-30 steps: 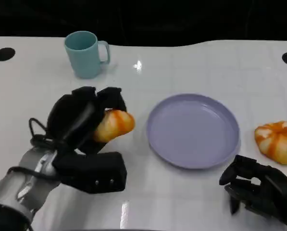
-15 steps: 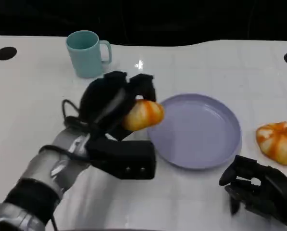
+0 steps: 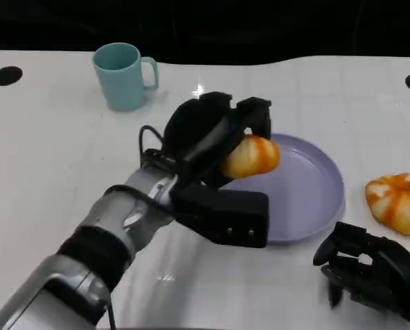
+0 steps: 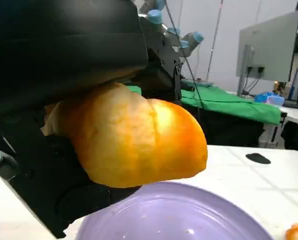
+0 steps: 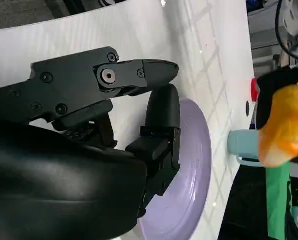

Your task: Grasp the bread from the table and place it into the plate.

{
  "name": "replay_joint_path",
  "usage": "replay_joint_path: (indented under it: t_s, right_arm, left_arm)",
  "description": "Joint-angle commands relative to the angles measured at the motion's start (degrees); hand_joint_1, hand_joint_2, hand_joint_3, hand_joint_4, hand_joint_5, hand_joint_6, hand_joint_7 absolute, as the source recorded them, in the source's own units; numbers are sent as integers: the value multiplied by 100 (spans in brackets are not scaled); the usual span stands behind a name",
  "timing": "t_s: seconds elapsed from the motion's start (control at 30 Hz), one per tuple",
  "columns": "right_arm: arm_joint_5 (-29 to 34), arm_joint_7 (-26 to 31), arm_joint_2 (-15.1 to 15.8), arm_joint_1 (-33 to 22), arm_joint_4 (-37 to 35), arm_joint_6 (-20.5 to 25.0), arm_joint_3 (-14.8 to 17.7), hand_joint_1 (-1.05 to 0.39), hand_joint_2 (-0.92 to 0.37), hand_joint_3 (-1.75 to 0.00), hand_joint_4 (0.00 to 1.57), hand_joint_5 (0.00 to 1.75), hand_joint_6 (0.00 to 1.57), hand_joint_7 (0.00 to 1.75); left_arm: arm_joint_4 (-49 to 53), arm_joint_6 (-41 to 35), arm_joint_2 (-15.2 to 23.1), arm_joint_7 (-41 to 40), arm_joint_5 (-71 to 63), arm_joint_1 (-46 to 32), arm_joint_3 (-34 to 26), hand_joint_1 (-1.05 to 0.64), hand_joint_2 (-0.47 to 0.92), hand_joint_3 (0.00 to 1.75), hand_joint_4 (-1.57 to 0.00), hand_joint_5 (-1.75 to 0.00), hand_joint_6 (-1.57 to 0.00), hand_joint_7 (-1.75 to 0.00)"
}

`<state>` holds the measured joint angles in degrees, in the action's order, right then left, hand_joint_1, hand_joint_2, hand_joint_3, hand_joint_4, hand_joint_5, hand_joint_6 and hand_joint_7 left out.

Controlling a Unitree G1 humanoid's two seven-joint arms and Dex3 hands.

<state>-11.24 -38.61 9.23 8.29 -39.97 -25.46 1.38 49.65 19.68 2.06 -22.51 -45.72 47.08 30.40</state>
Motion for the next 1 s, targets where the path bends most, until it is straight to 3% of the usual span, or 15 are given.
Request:
replay_joint_path:
  t_s: [0.03, 0.13, 0.2, 0.37, 0.53, 0.6, 0.73, 0.87, 0.9, 1.0]
  right_arm:
    - [10, -13, 77, -134, -113, 282, 31, -53, -92, -24, 69, 175, 67, 141]
    - [-22, -44, 67, -138, -104, 327, 49, -53, -92, -24, 69, 175, 67, 141]
    - [-46, -67, 58, -137, -129, 326, 62, -53, -92, -24, 70, 175, 68, 141]
    - [-20, -76, 59, -114, -188, 204, 45, -54, -92, -24, 71, 175, 68, 142]
    - [6, -70, 52, -84, -261, 73, 32, -53, -92, -25, 71, 175, 67, 142]
    - [-33, -98, 39, -55, -313, 78, 46, -53, -92, -25, 71, 175, 68, 143]
    - [-40, -112, 31, -22, -396, 13, 54, -53, -92, -26, 72, 175, 68, 144]
    - [-42, -123, 40, 0, -431, 8, 49, -54, -92, -25, 72, 175, 68, 145]
    - [-43, -133, 43, 5, -438, 0, 47, -54, -92, -26, 72, 175, 67, 145]
    - [-38, -112, 42, -9, -400, 50, 39, -54, -92, -26, 71, 175, 67, 146]
  left_arm:
    - [418, -8, -171, -278, -62, 326, 144, -25, 47, 114, -94, -175, -72, -158]
    - [637, -15, -277, -360, -61, 447, 208, -25, 48, 113, -94, -175, -72, -160]
    - [842, -74, -415, -396, -75, 572, 272, -27, 52, 103, -98, -175, -76, -137]
    - [1187, -233, -558, -483, -231, 814, 507, -28, 57, 102, -99, -175, -76, -126]
    - [1471, -312, -648, -388, -232, 974, 619, -33, 60, 79, -94, -175, -80, -105]
    - [1550, -347, -673, -236, -194, 1015, 630, -36, 67, 61, -82, -155, -75, -98]
    - [1639, -377, -702, -36, -150, 1051, 642, -36, 70, 49, -74, -139, -61, -89]
    - [1669, -501, -714, 402, -133, 1101, 674, -45, 85, 25, -55, -106, -37, -61]
    - [1670, -546, -715, 527, -140, 1117, 690, -52, 89, 26, -31, -91, -24, -51]
    - [1671, -758, -709, 849, -254, 1174, 826, -67, 92, 36, -5, -72, -8, -44]
